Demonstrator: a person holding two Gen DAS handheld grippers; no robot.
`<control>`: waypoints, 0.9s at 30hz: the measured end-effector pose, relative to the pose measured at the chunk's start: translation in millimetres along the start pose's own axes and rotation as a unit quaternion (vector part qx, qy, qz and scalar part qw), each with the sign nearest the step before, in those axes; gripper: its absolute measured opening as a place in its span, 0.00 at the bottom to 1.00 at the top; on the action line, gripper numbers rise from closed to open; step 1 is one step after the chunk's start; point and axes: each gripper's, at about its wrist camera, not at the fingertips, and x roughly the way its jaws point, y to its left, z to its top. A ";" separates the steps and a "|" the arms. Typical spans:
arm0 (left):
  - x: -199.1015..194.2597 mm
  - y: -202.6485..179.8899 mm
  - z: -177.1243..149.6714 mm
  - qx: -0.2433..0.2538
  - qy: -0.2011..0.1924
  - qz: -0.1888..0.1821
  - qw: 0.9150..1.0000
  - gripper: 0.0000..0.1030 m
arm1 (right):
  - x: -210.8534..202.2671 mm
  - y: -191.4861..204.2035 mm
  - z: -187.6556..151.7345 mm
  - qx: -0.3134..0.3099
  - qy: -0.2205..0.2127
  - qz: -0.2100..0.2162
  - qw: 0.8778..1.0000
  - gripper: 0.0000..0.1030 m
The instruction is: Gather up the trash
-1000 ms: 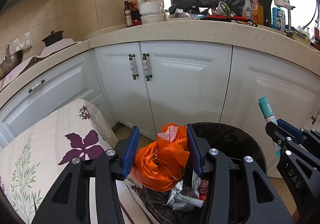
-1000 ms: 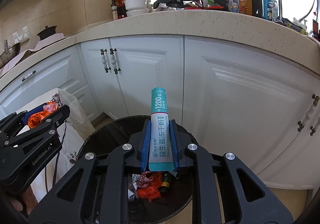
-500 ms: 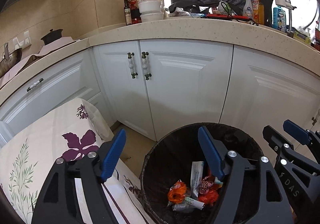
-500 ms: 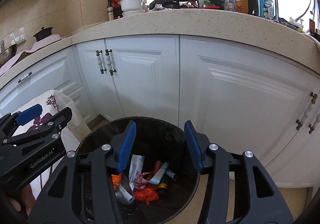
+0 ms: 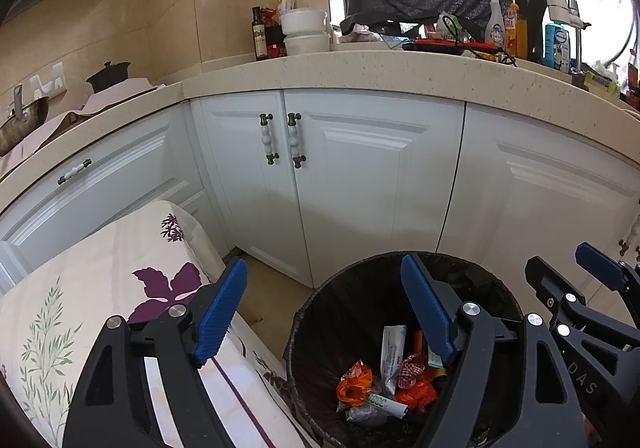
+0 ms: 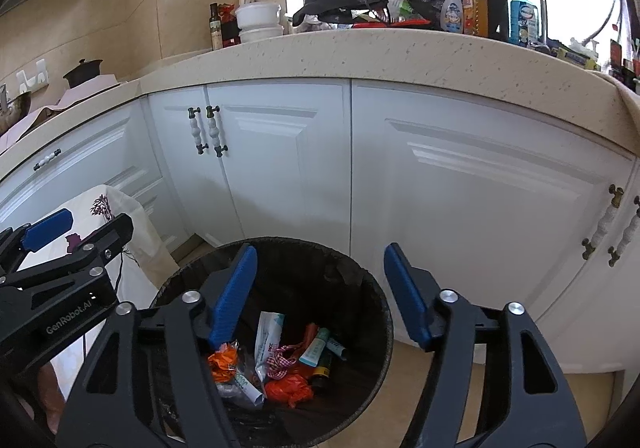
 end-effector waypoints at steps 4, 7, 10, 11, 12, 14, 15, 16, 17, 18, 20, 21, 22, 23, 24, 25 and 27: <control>-4.8 1.5 -2.1 0.003 -0.002 0.002 1.000 0.76 | -7.0 1.1 -0.4 0.000 -0.005 -0.002 1.000 0.70; -10.1 5.6 -4.4 0.000 -0.003 0.003 1.000 0.77 | -13.1 2.2 -0.2 0.001 -0.007 -0.003 1.000 0.71; -16.3 10.6 -7.0 -0.004 -0.001 0.004 1.000 0.78 | -20.0 4.4 -1.2 0.001 -0.009 0.000 1.000 0.72; -19.2 13.0 -8.3 -0.005 -0.002 0.005 1.000 0.78 | -23.4 5.9 -2.0 0.000 -0.010 0.000 1.000 0.72; -21.7 14.4 -9.3 -0.006 -0.003 0.006 1.000 0.79 | -25.4 6.9 -2.6 -0.001 -0.010 0.001 1.000 0.72; -27.8 18.4 -12.3 -0.008 -0.001 0.007 1.000 0.79 | -31.4 10.2 -4.2 -0.003 -0.011 0.003 1.000 0.73; -30.8 20.5 -13.7 -0.008 -0.001 0.007 1.000 0.79 | -33.8 11.5 -4.6 -0.004 -0.011 0.003 1.000 0.73; -34.5 22.9 -15.5 -0.010 -0.001 0.009 1.000 0.80 | -37.0 12.9 -5.3 -0.005 -0.012 0.004 1.000 0.73; -37.2 25.3 -16.5 -0.010 -0.002 0.009 1.000 0.80 | -41.1 14.4 -6.1 -0.006 -0.012 0.005 1.000 0.73; -41.3 27.8 -18.5 -0.010 -0.003 0.010 1.000 0.81 | -44.7 16.5 -7.3 -0.006 -0.013 0.006 1.000 0.74; -49.3 32.8 -22.5 -0.011 -0.006 0.014 1.000 0.81 | -54.5 19.7 -9.5 -0.007 -0.017 0.008 1.000 0.77; -53.6 35.5 -24.6 -0.012 -0.007 0.016 1.000 0.81 | -57.9 20.6 -10.1 -0.008 -0.018 0.009 1.000 0.77; -58.0 38.4 -26.7 -0.014 -0.007 0.017 1.000 0.81 | -62.8 22.6 -11.2 -0.010 -0.020 0.010 1.000 0.77; -61.5 40.6 -28.3 -0.016 -0.007 0.017 1.000 0.82 | -67.8 24.5 -12.5 -0.012 -0.021 0.012 1.000 0.77; -65.5 42.8 -30.1 -0.019 -0.007 0.015 1.000 0.82 | -72.1 26.0 -13.3 -0.013 -0.022 0.013 1.000 0.77; -69.9 44.0 -31.1 -0.021 -0.008 0.015 1.000 0.82 | -77.0 27.8 -14.2 -0.015 -0.024 0.014 1.000 0.78; -81.0 48.1 -34.6 -0.023 -0.013 0.017 0.999 0.82 | -86.8 31.4 -15.3 -0.017 -0.029 0.017 0.999 0.78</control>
